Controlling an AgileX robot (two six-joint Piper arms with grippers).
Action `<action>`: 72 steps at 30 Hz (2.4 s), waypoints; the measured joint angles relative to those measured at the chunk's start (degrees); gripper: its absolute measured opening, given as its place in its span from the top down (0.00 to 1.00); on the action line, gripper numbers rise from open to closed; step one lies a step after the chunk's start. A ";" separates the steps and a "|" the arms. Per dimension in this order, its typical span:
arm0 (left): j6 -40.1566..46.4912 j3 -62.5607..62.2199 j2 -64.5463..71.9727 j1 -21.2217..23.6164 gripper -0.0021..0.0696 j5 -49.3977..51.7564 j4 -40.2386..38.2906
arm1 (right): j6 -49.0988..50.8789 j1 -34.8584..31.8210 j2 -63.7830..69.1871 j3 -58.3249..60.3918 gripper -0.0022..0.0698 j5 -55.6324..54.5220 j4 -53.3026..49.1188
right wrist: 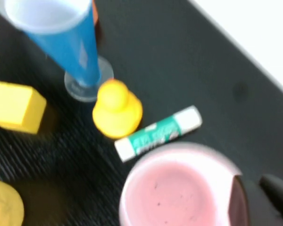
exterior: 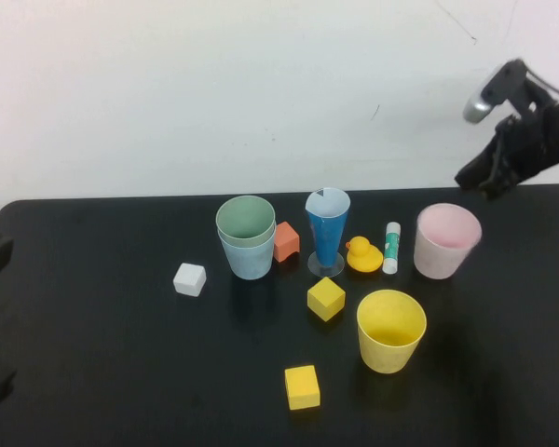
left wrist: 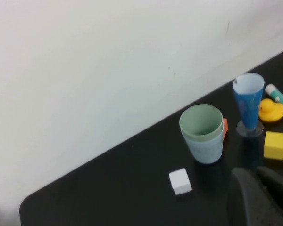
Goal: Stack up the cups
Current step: Pick up the pink cup
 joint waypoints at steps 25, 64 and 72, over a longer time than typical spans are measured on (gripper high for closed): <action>0.00 0.00 0.00 0.00 0.97 4.53 -0.30 | 1.32 0.09 10.25 -0.22 0.80 -4.73 2.77; -0.12 0.00 0.00 0.00 0.97 5.12 -0.23 | 17.40 0.34 17.55 -19.18 0.83 11.72 -12.71; -4.16 2.93 0.00 0.00 0.97 1.19 3.46 | 19.61 1.91 6.39 -20.42 0.94 19.06 -13.68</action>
